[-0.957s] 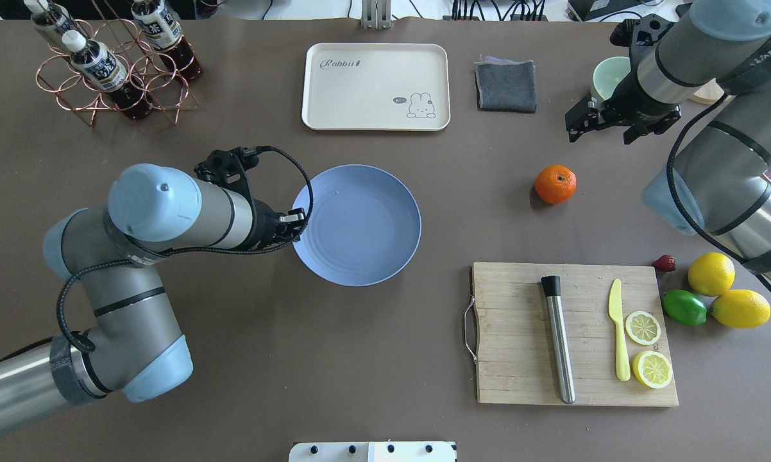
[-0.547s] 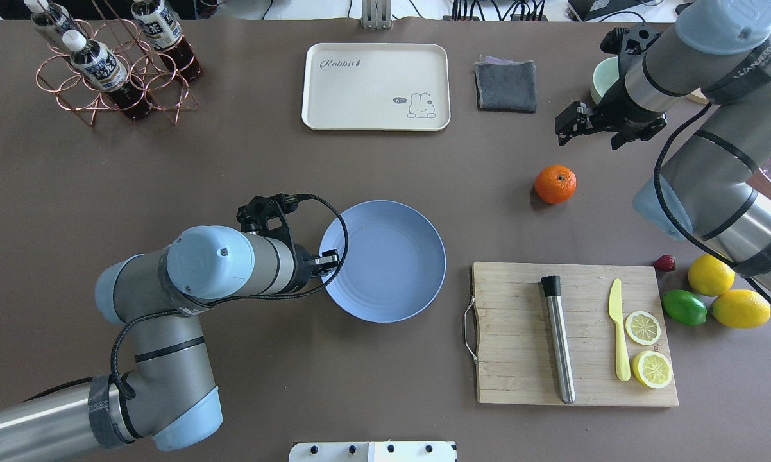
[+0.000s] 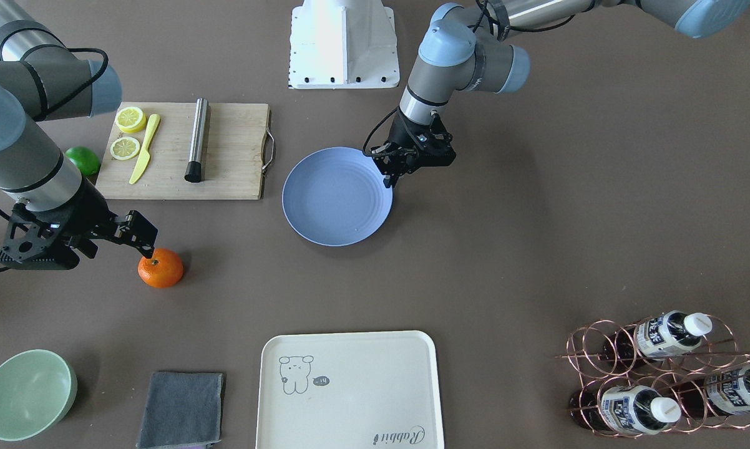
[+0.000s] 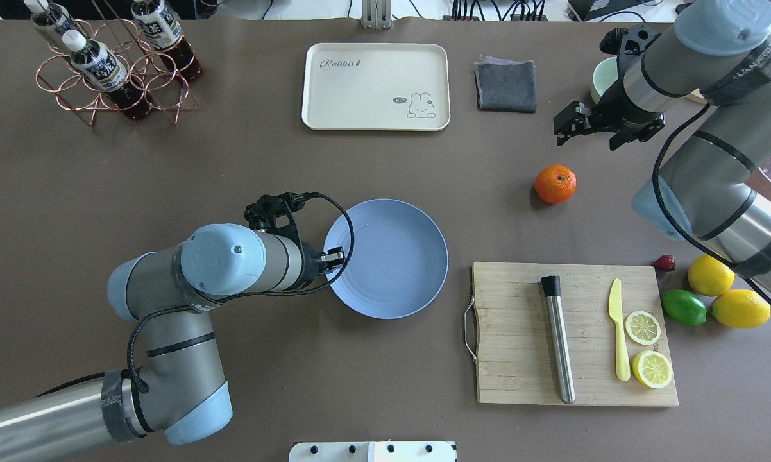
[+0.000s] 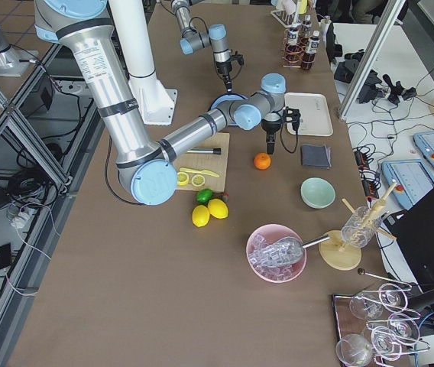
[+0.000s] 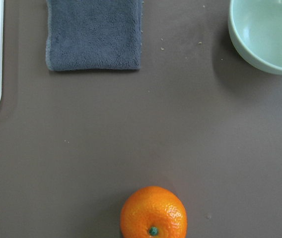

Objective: Pick orange to plate
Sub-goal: 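Set the blue plate at table center while the right gripper nears the orange, then lower the right gripper onto the orange and close it while the left arm withdraws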

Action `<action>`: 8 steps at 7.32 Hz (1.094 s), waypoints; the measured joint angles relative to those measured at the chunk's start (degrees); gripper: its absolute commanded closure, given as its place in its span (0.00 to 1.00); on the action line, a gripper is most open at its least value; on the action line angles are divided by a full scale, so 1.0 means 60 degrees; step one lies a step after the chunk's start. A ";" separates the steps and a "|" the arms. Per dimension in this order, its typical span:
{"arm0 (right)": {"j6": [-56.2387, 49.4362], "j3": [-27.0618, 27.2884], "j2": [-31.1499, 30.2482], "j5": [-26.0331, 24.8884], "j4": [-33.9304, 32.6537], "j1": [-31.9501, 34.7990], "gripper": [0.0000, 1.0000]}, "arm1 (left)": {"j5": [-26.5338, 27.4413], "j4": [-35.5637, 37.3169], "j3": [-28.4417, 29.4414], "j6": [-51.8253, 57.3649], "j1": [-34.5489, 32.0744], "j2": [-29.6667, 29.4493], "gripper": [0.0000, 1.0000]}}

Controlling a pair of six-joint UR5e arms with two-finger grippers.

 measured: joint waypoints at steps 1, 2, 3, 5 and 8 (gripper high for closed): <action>0.0025 -0.0003 0.0001 -0.0006 0.0001 -0.0031 0.00 | 0.0006 -0.0019 0.0031 0.0018 -0.0147 0.0034 0.02; 0.0045 -0.0009 0.0008 -0.0017 0.0001 -0.0083 0.00 | 0.0002 -0.0021 0.0029 0.0148 -0.0407 0.0057 0.02; 0.0080 -0.0031 0.0020 -0.0119 0.0001 -0.0217 0.00 | -0.0021 -0.0005 -0.0006 0.0753 -0.0850 0.0083 0.02; 0.0162 -0.0137 0.0028 -0.0450 0.0004 -0.0584 0.00 | -0.0078 0.0142 -0.0083 0.2184 -0.1771 0.0244 0.02; 0.0182 -0.1036 0.0037 -0.0834 0.0830 -0.0949 0.00 | -0.0095 0.0466 -0.0606 0.3323 -0.2681 0.0424 0.02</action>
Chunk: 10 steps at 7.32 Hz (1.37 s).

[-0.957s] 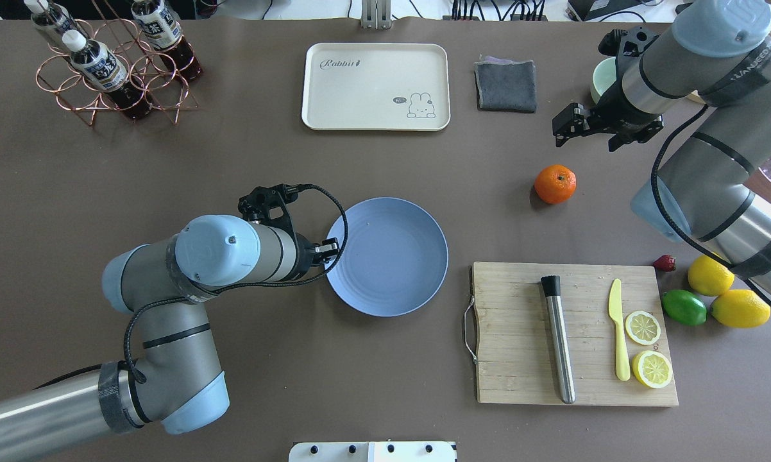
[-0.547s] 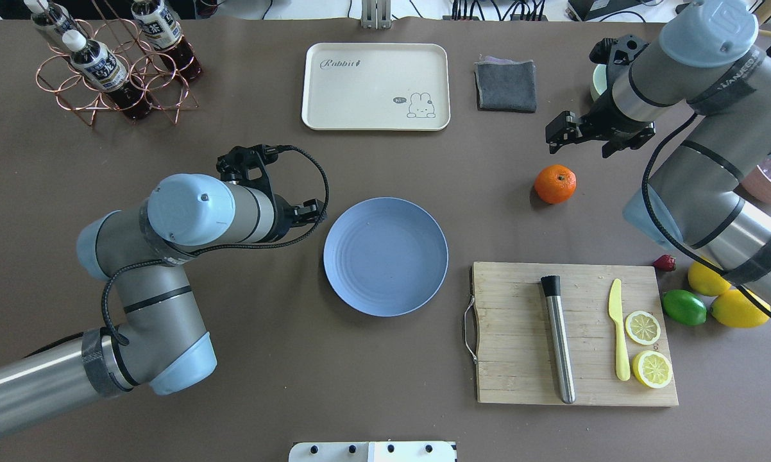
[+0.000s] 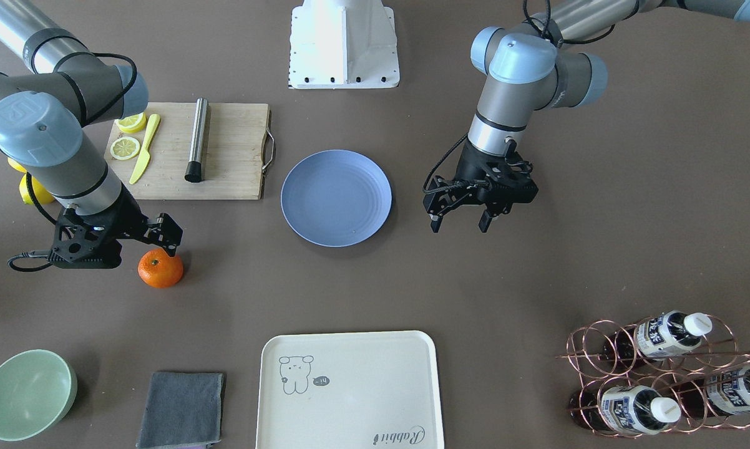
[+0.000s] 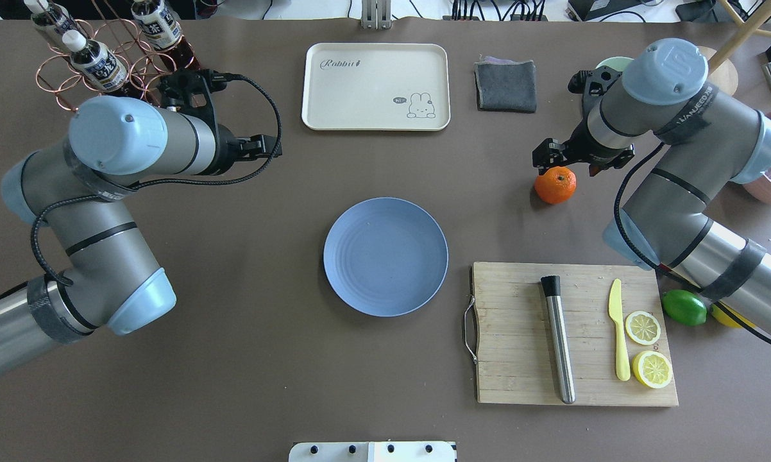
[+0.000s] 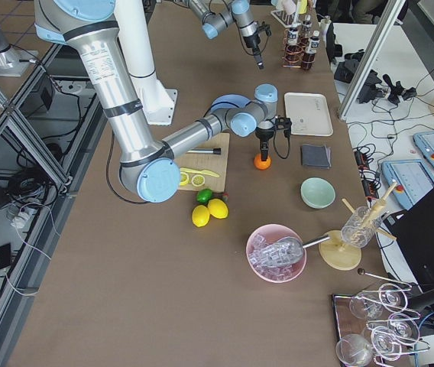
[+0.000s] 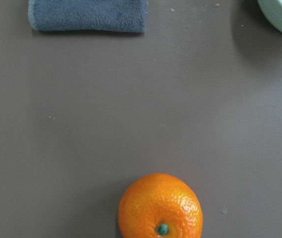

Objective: Pick orange to plate
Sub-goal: 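Lower the right gripper onto the orange and close it while the left arm withdraws, then lift the orange with the right gripper and carry it over the blue plate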

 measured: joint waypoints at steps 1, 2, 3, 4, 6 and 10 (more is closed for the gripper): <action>0.0000 -0.0518 0.0006 -0.0038 0.0577 -0.0045 0.00 | -0.0012 0.0242 -0.0201 0.0246 -0.0227 0.0015 0.02; 0.0001 -0.0784 0.0014 -0.0048 0.0889 -0.0066 0.00 | -0.0024 0.0551 -0.0395 0.0350 -0.0382 0.0019 0.02; 0.0002 -0.0885 0.0021 -0.0054 0.1009 -0.0092 0.00 | -0.0055 0.0726 -0.0513 0.0387 -0.0501 0.0022 0.02; 0.0004 -0.0931 0.0021 -0.0057 0.1047 -0.0130 0.01 | -0.0110 0.0796 -0.0561 0.0400 -0.0586 0.0027 0.02; 0.0185 -0.0962 0.0063 -0.0065 0.1074 -0.0288 0.65 | -0.0191 0.0840 -0.0621 0.0406 -0.0678 0.0035 0.02; 0.0667 -0.0885 0.0440 -0.0202 0.1037 -0.0506 1.00 | -0.0231 0.0839 -0.0569 0.0406 -0.0867 0.0038 0.02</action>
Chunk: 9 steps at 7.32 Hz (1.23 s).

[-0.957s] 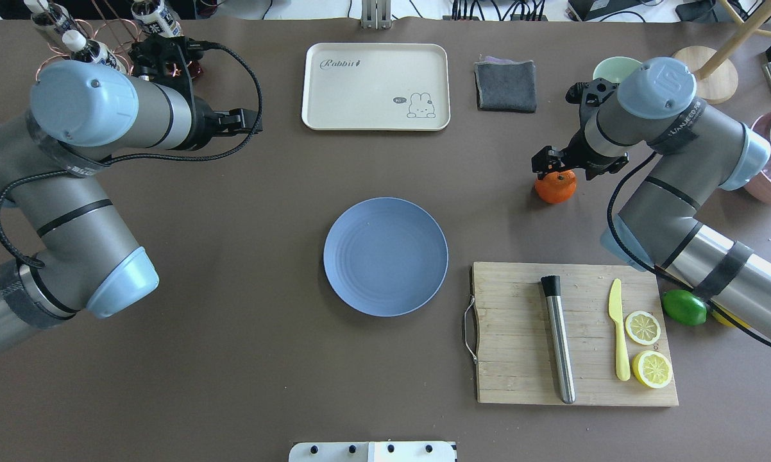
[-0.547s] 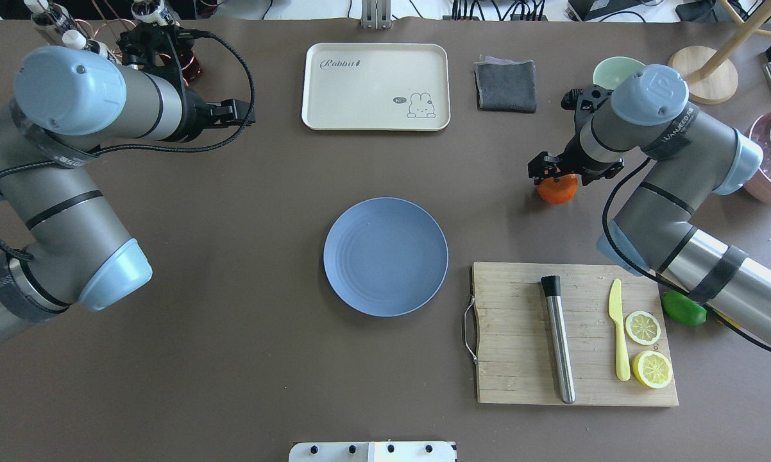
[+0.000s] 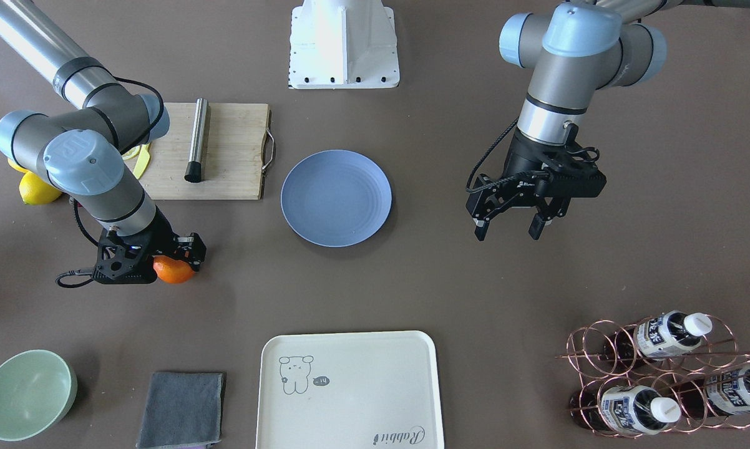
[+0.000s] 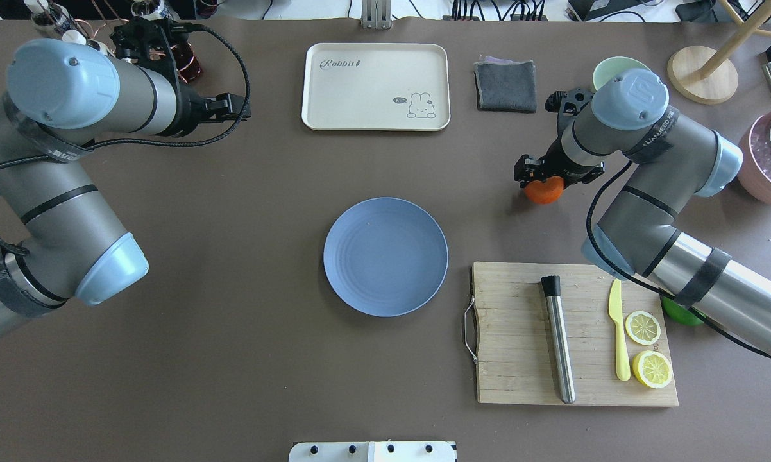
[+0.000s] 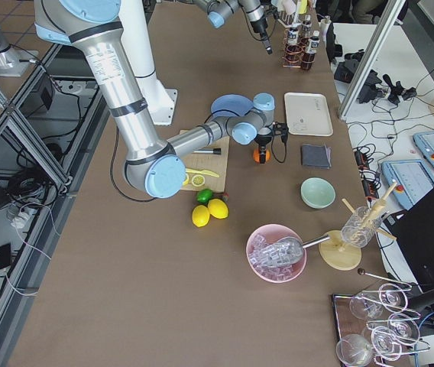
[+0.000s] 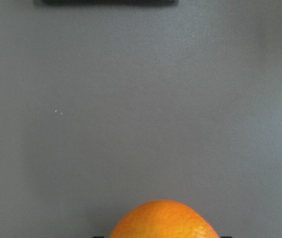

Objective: Pick orange to plate
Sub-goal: 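Lift the orange with the right gripper and carry it over the blue plate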

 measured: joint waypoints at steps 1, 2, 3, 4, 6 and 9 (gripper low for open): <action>0.0024 0.0024 0.0208 -0.0034 -0.0069 0.0014 1.00 | -0.0038 -0.0003 0.0010 0.0000 -0.0099 0.0004 0.02; 0.0068 0.0039 0.0506 -0.0035 -0.0173 0.0021 1.00 | -0.0250 -0.0029 0.0007 0.0081 -0.0286 0.0081 0.02; 0.0124 0.0047 0.0824 -0.0033 -0.0268 -0.0024 1.00 | -0.0546 -0.0063 0.0006 0.0434 -0.0540 0.0242 0.02; 0.0347 0.0074 0.1170 -0.0038 -0.0305 -0.0179 1.00 | -0.0729 -0.0078 0.0011 0.1087 -0.0814 0.0477 0.02; 0.1351 0.0318 0.1860 -0.0207 -0.0336 -0.0815 1.00 | -0.0897 -0.0028 0.0032 0.2145 -0.1278 0.0947 0.02; 0.2270 0.0782 0.2220 -0.1224 -0.0290 -0.2168 1.00 | -0.2446 0.1164 0.0011 0.3176 -0.2341 0.1266 0.02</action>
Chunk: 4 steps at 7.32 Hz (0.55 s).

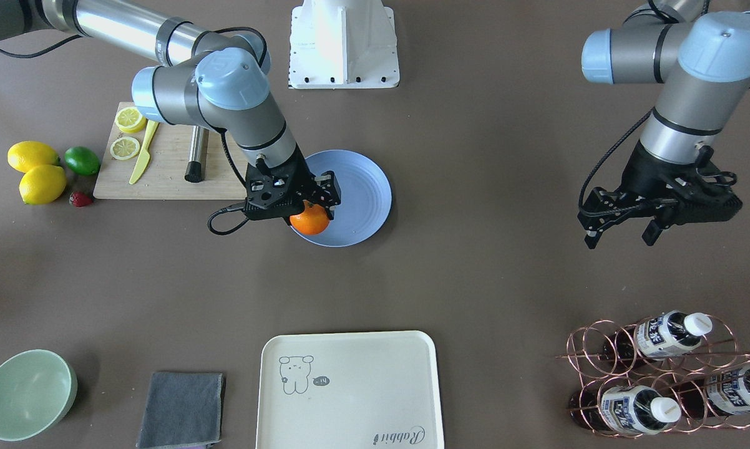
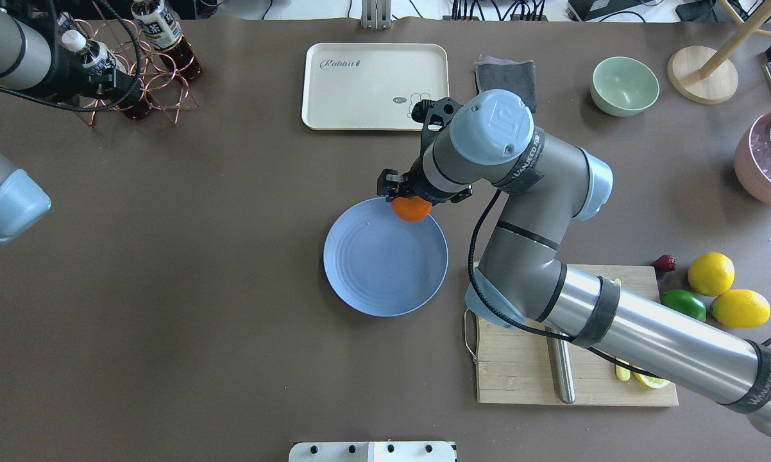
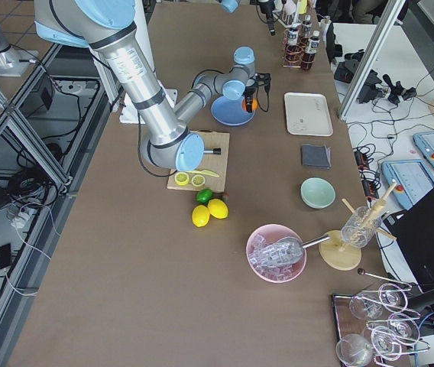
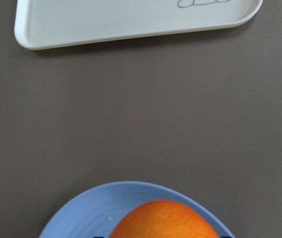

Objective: Pick orange to plate
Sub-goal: 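Lift the orange with the right gripper and carry it over the blue plate, then lower the orange onto the blue plate and open the right gripper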

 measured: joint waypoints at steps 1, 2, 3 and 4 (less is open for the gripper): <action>0.0214 0.0011 0.0055 -0.0290 0.0077 -0.0371 1.00 | -0.0229 0.0156 -0.0003 0.0411 -0.0207 0.0181 0.02; 0.0415 -0.0004 0.0067 -0.0558 0.0247 -0.0659 1.00 | -0.0312 0.0212 -0.0007 0.0619 -0.0333 0.0304 0.02; 0.0645 -0.0044 0.0038 -0.0747 0.0564 -0.0897 1.00 | -0.0340 0.0229 -0.0007 0.0698 -0.0404 0.0372 0.02; 0.0838 -0.0081 -0.0002 -0.0971 0.0856 -0.1113 1.00 | -0.0356 0.0225 -0.0012 0.0723 -0.0439 0.0444 0.02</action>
